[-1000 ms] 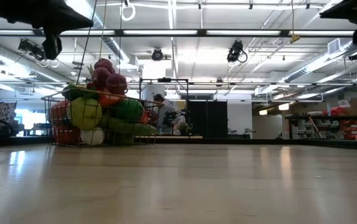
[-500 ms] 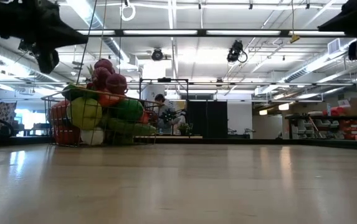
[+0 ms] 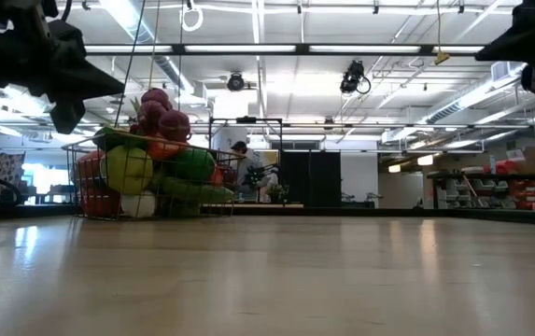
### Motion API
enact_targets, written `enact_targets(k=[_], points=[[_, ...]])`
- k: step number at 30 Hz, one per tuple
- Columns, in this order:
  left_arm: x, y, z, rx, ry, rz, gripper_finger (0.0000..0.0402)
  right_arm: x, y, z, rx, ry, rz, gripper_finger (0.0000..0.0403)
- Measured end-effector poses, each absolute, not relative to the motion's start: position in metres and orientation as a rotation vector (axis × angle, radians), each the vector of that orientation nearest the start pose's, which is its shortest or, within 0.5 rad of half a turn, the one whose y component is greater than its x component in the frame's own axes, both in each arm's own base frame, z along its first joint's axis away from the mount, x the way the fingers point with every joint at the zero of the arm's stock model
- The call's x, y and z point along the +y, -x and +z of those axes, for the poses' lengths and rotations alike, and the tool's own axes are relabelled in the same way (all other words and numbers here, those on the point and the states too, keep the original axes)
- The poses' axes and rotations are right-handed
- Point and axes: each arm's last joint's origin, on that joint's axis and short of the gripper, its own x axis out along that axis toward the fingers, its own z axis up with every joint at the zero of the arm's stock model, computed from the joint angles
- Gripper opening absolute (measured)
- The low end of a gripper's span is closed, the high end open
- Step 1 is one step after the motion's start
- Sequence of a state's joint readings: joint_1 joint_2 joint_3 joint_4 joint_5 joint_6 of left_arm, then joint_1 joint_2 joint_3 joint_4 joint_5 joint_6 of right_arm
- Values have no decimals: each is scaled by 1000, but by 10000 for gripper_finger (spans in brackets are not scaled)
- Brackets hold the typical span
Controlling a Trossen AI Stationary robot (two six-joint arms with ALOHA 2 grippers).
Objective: Build produce basket
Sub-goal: Return to Home Position
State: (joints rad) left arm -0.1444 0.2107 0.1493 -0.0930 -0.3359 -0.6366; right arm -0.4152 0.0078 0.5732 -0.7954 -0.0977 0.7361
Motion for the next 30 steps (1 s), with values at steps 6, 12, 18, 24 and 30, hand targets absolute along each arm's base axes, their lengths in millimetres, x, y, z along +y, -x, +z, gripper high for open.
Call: enact_targets(k=[6,12,18,24,30], points=[[-4,-105,176,109,574,249,4,-12,-33,247,159,-741,-410,8],[-4,-109,162,6,635,202,3,-23,-64,218,62,-744,-299,8],[-2,-109,165,-43,599,264,3,-31,-82,192,-43,-745,-252,8],[-2,-109,164,-35,596,270,3,-36,-90,176,-204,-713,-241,8],[-2,-109,164,-37,605,271,3,-37,-90,174,-206,-684,-296,8]])
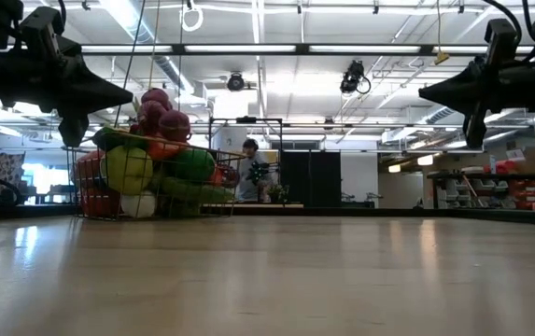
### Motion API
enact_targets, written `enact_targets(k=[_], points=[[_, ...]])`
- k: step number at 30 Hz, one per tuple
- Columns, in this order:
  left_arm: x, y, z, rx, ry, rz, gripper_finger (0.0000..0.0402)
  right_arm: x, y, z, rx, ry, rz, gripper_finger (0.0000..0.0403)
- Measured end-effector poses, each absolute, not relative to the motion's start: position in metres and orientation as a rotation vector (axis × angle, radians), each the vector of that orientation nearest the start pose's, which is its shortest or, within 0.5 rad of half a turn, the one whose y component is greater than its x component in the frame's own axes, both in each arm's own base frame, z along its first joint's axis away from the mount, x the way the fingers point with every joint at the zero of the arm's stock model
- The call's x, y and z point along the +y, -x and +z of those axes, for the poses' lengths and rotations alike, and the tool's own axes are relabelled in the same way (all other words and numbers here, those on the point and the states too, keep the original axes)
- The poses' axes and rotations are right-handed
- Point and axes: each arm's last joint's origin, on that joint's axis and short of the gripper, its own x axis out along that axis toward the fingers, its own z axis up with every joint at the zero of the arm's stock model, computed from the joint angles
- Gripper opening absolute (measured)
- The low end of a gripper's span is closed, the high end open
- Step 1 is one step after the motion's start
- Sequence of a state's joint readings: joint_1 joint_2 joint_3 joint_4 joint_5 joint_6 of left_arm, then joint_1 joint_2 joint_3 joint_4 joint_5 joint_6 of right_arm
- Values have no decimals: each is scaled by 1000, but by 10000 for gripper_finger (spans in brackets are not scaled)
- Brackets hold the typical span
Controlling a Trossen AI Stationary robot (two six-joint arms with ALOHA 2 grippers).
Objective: Build produce basket
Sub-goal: Return to Home Position
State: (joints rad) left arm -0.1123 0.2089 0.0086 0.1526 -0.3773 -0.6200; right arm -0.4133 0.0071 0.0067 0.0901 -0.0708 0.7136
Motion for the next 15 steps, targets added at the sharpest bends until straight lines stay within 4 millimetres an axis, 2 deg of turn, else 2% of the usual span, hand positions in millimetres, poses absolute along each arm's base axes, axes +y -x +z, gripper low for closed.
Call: enact_targets(k=[6,11,15], points=[[-2,-109,163,-9,467,273,9,-36,-90,174,-184,-659,-254,9],[-2,-109,163,10,322,272,16,-32,-91,174,-126,-540,-129,19],[-1,-109,163,29,181,272,15,-31,-91,174,-111,-436,-108,20]])
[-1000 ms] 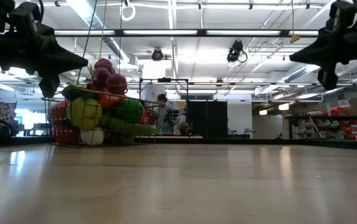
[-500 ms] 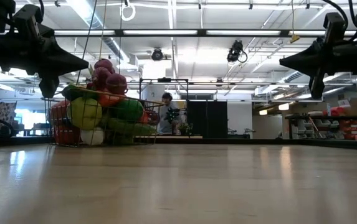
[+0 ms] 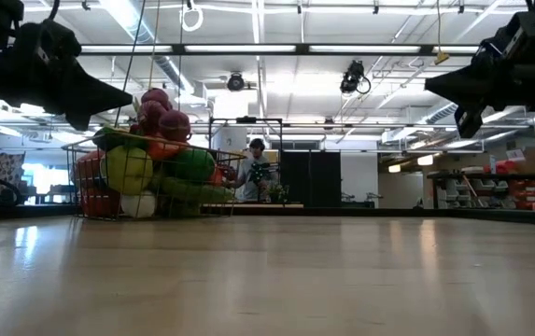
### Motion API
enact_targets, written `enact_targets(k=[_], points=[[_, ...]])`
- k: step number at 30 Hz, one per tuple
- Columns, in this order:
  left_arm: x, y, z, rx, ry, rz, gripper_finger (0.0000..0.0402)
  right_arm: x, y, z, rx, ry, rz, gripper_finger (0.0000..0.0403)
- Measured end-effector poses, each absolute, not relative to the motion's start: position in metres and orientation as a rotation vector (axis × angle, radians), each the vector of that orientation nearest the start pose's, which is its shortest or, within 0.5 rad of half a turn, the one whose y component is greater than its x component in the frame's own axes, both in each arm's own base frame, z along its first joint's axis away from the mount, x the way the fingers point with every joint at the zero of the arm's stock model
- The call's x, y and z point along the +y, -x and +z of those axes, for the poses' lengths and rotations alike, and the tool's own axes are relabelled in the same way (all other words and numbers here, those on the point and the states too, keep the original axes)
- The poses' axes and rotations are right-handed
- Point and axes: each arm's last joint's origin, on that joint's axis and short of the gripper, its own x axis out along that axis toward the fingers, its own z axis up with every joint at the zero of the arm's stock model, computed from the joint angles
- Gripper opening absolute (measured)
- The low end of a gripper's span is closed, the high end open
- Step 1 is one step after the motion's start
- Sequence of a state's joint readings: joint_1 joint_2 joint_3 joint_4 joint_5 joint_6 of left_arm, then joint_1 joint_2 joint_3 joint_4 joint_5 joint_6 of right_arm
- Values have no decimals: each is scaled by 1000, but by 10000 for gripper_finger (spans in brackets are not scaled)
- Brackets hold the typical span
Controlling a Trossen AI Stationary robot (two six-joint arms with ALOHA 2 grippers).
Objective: Build produce basket
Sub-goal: Return to Home Position
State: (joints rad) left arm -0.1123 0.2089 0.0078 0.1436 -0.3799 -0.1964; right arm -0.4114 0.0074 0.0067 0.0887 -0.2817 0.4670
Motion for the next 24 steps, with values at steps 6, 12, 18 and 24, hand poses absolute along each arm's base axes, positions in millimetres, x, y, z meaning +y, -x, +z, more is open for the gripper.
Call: enact_targets(k=[6,12,18,24], points=[[2,-109,163,49,20,313,9,-31,-91,173,-101,-274,-125,19],[2,-109,165,31,-2,314,22,-32,-92,170,-62,-141,-137,20],[2,-109,167,4,27,312,31,-32,-92,171,-66,-134,-139,20],[2,-109,167,6,37,312,24,-24,-93,173,-67,-148,63,19]])
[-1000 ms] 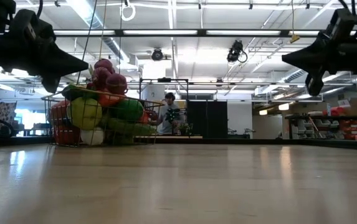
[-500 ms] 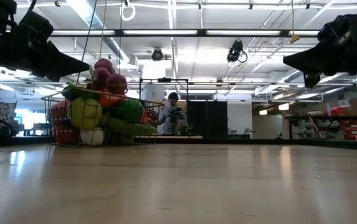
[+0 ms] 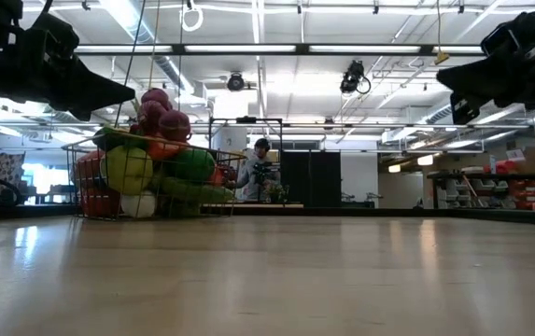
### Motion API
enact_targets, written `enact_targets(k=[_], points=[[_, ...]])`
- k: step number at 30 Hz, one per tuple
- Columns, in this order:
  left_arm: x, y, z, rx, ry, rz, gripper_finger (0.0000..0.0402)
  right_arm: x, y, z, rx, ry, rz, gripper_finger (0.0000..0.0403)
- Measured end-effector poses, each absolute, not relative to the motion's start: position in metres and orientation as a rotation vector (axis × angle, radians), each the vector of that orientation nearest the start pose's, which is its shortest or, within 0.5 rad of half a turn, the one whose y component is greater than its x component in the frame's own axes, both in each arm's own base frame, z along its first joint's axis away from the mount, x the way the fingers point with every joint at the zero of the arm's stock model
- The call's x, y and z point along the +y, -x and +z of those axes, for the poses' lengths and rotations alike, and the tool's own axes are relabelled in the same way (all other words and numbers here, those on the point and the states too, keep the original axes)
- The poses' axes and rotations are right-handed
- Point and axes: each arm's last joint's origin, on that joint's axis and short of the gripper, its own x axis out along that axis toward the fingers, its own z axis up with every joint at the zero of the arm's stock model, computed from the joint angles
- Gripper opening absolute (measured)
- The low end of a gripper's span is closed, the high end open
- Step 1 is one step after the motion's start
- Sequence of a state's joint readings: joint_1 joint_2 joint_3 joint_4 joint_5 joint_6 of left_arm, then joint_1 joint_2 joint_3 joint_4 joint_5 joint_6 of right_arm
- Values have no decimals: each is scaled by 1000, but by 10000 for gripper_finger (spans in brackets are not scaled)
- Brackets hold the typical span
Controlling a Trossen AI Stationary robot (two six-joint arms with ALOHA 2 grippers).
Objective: Build produce basket
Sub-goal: Return to Home Position
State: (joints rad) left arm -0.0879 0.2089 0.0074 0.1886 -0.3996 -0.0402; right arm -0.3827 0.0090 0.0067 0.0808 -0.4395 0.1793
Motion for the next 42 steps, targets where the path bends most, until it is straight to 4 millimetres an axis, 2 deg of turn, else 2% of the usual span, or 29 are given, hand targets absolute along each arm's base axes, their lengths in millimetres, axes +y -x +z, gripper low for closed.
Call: enact_targets(k=[4,11,20,26,35,42], points=[[2,-109,167,6,37,312,22,-19,-94,173,-60,-197,120,19],[2,-109,167,6,36,312,33,-14,-98,174,-90,-215,-47,19],[2,-109,167,5,37,312,24,-6,-105,171,-47,-208,-107,19],[2,-109,168,-3,38,311,32,-1,-111,172,-50,-166,-125,19],[-3,-110,168,0,-12,143,28,1,-114,165,22,-154,-114,19],[-4,-110,162,56,31,128,26,1,-114,165,24,-154,-114,19]])
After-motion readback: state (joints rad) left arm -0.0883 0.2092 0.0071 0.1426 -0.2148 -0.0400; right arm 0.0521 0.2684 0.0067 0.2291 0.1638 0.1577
